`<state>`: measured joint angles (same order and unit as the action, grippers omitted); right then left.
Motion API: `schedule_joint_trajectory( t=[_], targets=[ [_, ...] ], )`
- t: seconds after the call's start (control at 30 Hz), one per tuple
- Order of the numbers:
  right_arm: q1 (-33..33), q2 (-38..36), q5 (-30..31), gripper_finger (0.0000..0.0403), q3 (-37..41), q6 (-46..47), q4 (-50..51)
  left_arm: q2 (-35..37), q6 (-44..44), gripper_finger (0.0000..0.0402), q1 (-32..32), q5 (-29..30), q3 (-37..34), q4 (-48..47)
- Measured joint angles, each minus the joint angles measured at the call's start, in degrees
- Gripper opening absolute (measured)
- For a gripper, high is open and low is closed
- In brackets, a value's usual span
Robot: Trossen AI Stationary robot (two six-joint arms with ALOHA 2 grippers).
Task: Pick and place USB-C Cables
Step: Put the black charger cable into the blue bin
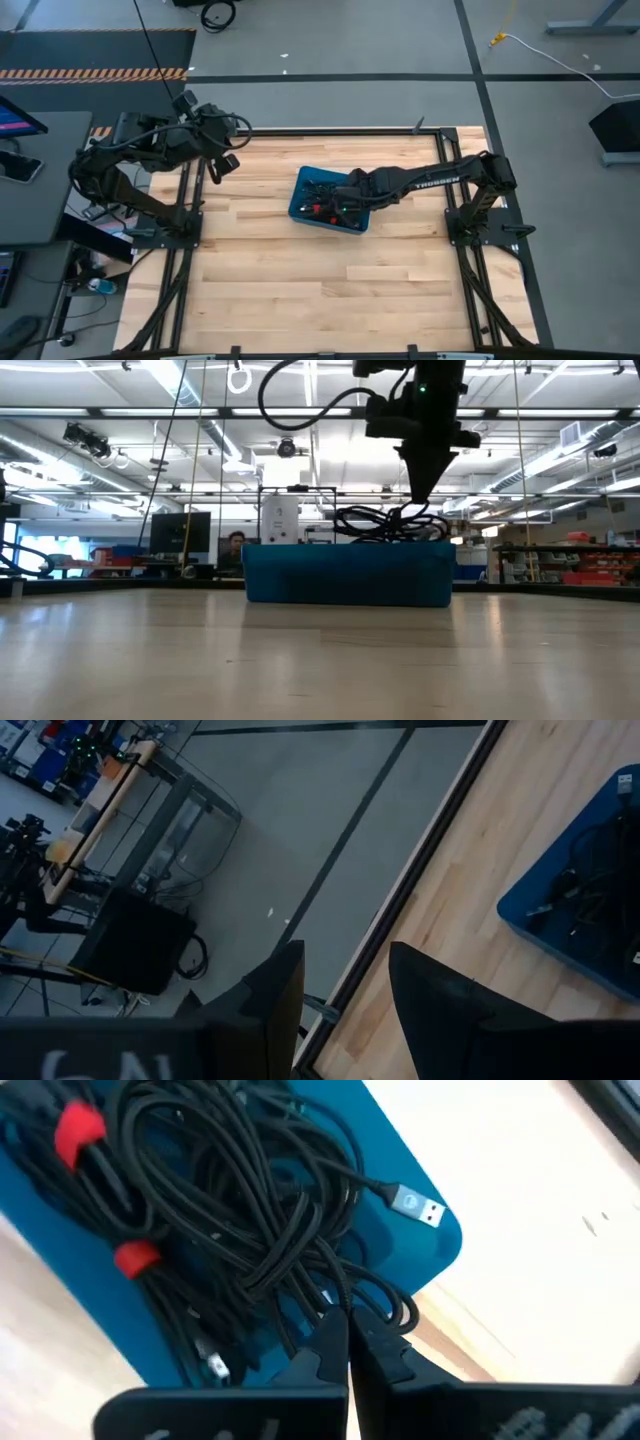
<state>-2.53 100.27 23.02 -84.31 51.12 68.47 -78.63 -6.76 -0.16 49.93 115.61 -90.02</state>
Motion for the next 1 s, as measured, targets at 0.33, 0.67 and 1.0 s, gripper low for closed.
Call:
schedule_joint_trajectory(
  t=[0.33,0.67,1.0],
  targets=[
    [-2.71,0.0,-1.61,0.0,0.07,3.78,-2.4,0.0,-0.01,0.0155,0.0,0.0,0.01,0.0],
    [-4.58,0.0,-4.66,0.0,7.63,7.25,-7.37,0.0,-0.03,0.0155,0.0,-0.01,0.01,0.0],
    [-3.64,0.02,-4.16,0.0,8.96,5.47,-13.29,-0.02,-0.41,0.0155,0.0,-0.07,0.02,0.0]
  ],
)
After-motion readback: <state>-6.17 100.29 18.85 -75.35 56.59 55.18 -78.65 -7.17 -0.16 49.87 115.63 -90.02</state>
